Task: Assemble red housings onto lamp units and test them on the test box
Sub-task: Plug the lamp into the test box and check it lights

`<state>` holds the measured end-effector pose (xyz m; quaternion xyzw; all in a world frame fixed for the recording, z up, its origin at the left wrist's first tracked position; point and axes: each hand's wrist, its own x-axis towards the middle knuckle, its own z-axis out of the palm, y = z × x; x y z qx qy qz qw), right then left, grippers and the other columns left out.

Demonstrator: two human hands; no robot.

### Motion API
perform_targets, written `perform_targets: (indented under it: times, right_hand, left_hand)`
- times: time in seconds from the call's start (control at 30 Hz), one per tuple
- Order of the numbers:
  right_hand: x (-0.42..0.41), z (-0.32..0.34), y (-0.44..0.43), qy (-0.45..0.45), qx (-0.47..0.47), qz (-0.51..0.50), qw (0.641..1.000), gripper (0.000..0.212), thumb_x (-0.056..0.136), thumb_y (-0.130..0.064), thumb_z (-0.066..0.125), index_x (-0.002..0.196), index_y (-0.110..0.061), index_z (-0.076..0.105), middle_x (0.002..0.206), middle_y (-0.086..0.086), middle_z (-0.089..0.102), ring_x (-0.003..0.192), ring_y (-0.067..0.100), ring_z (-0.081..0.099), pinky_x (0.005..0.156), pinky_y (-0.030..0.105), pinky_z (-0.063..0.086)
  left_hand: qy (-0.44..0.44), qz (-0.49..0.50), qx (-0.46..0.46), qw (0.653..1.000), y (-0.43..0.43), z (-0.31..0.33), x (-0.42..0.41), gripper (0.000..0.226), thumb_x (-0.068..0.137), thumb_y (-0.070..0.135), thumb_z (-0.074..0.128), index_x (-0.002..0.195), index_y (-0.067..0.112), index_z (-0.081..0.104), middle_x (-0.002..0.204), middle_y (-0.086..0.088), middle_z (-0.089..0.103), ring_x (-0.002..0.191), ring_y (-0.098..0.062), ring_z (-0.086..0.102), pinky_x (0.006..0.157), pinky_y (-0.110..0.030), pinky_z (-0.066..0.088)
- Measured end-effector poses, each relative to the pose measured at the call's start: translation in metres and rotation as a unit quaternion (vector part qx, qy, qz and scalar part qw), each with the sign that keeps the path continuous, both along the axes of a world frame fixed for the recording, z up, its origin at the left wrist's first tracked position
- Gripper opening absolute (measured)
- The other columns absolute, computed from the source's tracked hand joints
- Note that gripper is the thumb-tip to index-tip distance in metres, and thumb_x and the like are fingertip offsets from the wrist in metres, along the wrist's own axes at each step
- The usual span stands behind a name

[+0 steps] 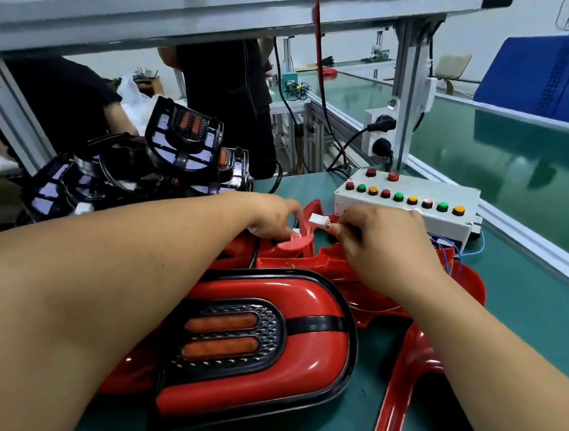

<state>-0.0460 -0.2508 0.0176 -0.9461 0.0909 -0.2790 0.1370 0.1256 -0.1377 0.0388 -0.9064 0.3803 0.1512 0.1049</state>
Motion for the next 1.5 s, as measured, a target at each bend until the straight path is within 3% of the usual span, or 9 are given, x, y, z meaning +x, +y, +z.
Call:
perform_targets:
  times: [0.1,0.23,0.37,0.5,0.63,0.73,0.87,1.13,1.5]
  right_hand:
    - [0.0,0.0,0.0,0.002,0.006,-0.001,1.0,0.024,0.096,-0.039,0.051,0.088,-0.024,0.067,0.07,-0.005,0.058,0.074,0.024,0.054,0.084,0.036,0.035]
    - [0.001,-0.001,0.0,0.0,0.013,-0.004,1.0,0.023,0.096,-0.04,0.051,0.088,-0.025,0.067,0.069,-0.006,0.057,0.069,0.019,0.046,0.088,0.038,0.034]
    - [0.0,0.0,0.0,-0.006,0.026,-0.008,1.0,0.022,0.096,-0.04,0.052,0.087,-0.025,0.065,0.068,-0.006,0.056,0.069,0.02,0.043,0.086,0.037,0.033]
    - [0.0,0.002,0.002,-0.034,0.057,0.011,0.998,0.021,0.095,-0.037,0.055,0.077,-0.028,0.059,0.063,-0.007,0.051,0.067,0.019,0.045,0.08,0.036,0.038]
    - [-0.003,0.003,0.008,-0.084,0.081,0.055,0.992,0.018,0.094,-0.038,0.056,0.08,-0.029,0.062,0.067,-0.01,0.055,0.071,0.015,0.051,0.079,0.038,0.04]
    - [-0.004,0.003,0.013,-0.117,0.071,0.067,0.988,0.017,0.094,-0.039,0.057,0.084,-0.028,0.066,0.066,-0.011,0.053,0.069,0.012,0.049,0.077,0.035,0.033]
    - [-0.005,0.002,0.017,-0.135,0.072,0.073,0.986,0.02,0.095,-0.041,0.053,0.085,-0.03,0.066,0.069,-0.009,0.057,0.072,0.013,0.052,0.079,0.037,0.031]
    - [-0.008,0.003,0.022,-0.152,0.075,0.089,0.981,0.024,0.092,-0.042,0.05,0.087,-0.029,0.069,0.073,-0.009,0.061,0.076,0.015,0.056,0.081,0.036,0.028]
    - [-0.01,0.004,0.023,-0.172,0.068,0.067,0.98,0.02,0.09,-0.039,0.054,0.083,-0.028,0.07,0.068,-0.008,0.055,0.072,0.016,0.053,0.075,0.032,0.02]
  left_hand:
    - [0.003,0.0,-0.006,1.0,0.0,-0.003,0.002,0.012,0.098,0.037,0.051,0.104,0.03,0.043,0.117,-0.006,0.063,0.097,-0.022,0.056,0.082,-0.033,0.044]
    - [0.02,0.008,-0.005,1.0,-0.001,0.0,0.002,0.016,0.092,0.035,0.061,0.102,0.031,0.049,0.102,-0.001,0.061,0.085,-0.018,0.055,0.069,-0.03,0.042]
    - [0.117,0.062,-0.141,0.981,0.008,0.009,0.001,0.033,0.089,0.015,0.061,0.115,0.035,0.059,0.075,0.002,0.058,0.061,-0.01,0.049,0.056,-0.022,0.038]
    - [0.363,0.159,-0.38,0.836,0.026,0.029,-0.002,0.028,0.093,-0.004,0.053,0.112,0.009,0.068,0.088,-0.003,0.068,0.076,-0.004,0.064,0.069,-0.015,0.053]
    - [0.475,0.162,-0.542,0.674,0.048,0.046,-0.016,0.02,0.087,0.007,0.057,0.102,0.005,0.07,0.092,-0.011,0.073,0.081,-0.014,0.07,0.073,-0.02,0.058]
    - [0.459,0.175,-0.582,0.648,0.058,0.046,-0.035,0.02,0.09,0.004,0.054,0.103,0.008,0.068,0.085,-0.01,0.073,0.074,-0.013,0.073,0.063,-0.02,0.059]
    - [0.497,0.146,-0.595,0.615,0.063,0.044,-0.057,0.031,0.083,0.003,0.058,0.11,0.013,0.068,0.082,-0.004,0.074,0.078,-0.011,0.073,0.066,-0.02,0.059]
    - [0.365,0.18,-0.633,0.658,0.059,0.046,-0.074,0.024,0.068,0.028,0.068,0.079,0.007,0.066,0.059,0.0,0.069,0.051,-0.004,0.066,0.045,-0.011,0.05]
    - [0.257,0.235,-0.593,0.726,0.053,0.05,-0.082,0.035,0.083,0.033,0.073,0.067,0.004,0.062,0.045,0.0,0.057,0.039,-0.005,0.055,0.038,-0.012,0.044]
